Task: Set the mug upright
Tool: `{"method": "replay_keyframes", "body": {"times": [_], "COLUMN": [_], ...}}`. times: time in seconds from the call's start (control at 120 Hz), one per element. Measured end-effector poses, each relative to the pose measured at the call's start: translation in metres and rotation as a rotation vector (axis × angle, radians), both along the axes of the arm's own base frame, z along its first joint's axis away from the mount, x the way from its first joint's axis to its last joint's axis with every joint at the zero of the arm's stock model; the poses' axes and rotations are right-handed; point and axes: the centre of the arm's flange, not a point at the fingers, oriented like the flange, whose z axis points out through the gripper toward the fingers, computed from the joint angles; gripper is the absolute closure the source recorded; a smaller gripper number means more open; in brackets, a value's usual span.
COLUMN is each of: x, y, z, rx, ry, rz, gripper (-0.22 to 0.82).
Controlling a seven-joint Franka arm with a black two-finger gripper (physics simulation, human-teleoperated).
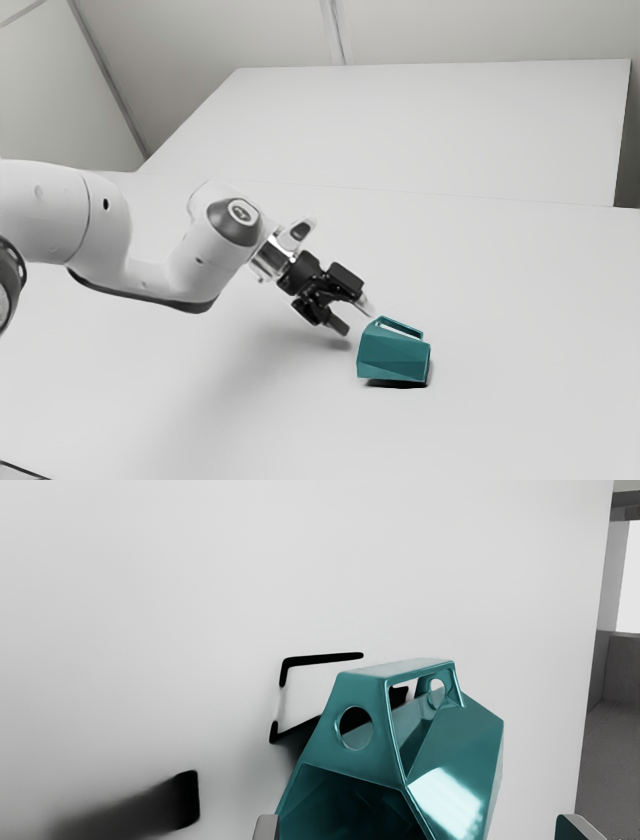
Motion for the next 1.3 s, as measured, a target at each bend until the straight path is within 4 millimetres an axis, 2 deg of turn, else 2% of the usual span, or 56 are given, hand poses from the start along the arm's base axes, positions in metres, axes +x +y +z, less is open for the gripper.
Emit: {"method": "replay_keyframes", "body": {"times": [0.15,0.433,0.483,0.6,0.675,0.75,0.9,1.0,1.175,1.3], "x": [-0.009,-0.021,-0.022,-0.022,-0.022,-0.021,-0.022,-0.023,-0.03,-0.033], "y": [-0.022,-0.034,-0.035,-0.036,-0.036,-0.037,-0.049,-0.053,-0.062,-0.06], "z": [-0.003,-0.013,-0.013,-0.013,-0.011,-0.009,0.0,0.017,0.072,0.116], "rx": [-0.052,-0.119,-0.123,-0.129,-0.132,-0.133,-0.142,-0.146,-0.137,0.009], "ry": [-0.018,-0.02,-0.023,-0.036,-0.047,-0.057,-0.084,-0.122,-0.233,-0.332], "rz": [-0.006,0.022,0.021,0.017,0.012,0.006,-0.025,-0.04,-0.091,-0.228], "gripper": [0.0,0.0,0.07,0.38,0.52,0.61,0.7,0.73,0.74,0.74]}}
